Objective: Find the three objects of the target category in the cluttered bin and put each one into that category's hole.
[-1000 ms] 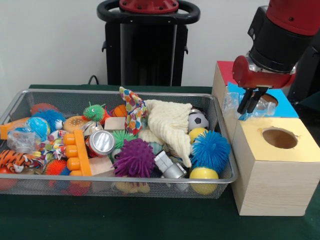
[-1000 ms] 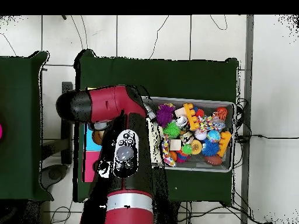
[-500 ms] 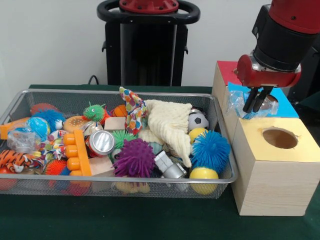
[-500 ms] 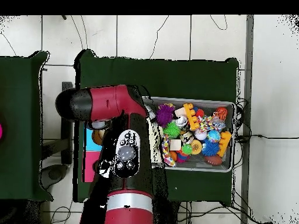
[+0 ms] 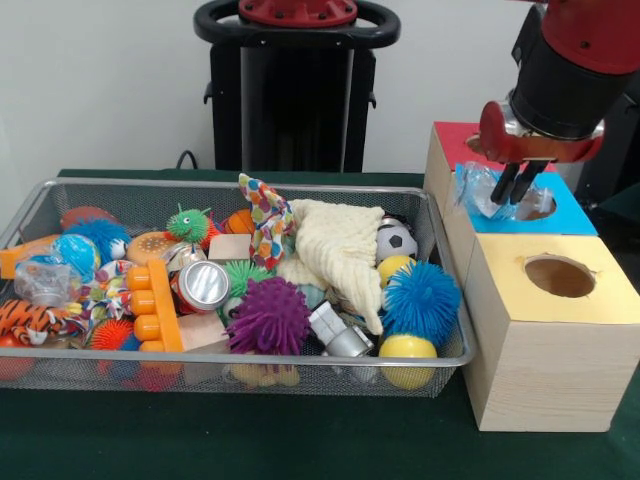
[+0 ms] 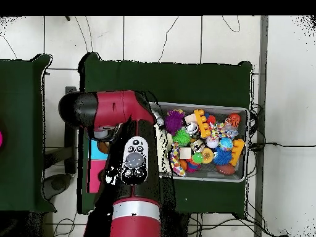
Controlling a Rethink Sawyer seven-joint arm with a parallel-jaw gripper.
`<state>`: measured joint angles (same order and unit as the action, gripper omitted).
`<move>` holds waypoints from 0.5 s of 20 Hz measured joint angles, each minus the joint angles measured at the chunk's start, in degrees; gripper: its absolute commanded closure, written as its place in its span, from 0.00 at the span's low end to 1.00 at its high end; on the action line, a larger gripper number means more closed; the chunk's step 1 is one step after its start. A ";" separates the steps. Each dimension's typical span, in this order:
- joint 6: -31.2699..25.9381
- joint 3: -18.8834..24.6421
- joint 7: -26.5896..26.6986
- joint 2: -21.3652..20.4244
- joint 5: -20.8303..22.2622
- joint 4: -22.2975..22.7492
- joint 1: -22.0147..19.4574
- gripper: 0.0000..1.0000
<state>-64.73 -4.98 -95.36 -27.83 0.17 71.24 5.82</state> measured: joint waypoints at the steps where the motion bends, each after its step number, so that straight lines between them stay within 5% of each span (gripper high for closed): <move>1: -0.83 0.00 0.00 0.22 -0.20 -0.01 0.03 1.00; 10: -7.07 -0.01 0.00 2.02 -1.53 -0.11 0.15 1.00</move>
<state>-71.80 -4.99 -95.36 -25.82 -1.36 71.13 5.97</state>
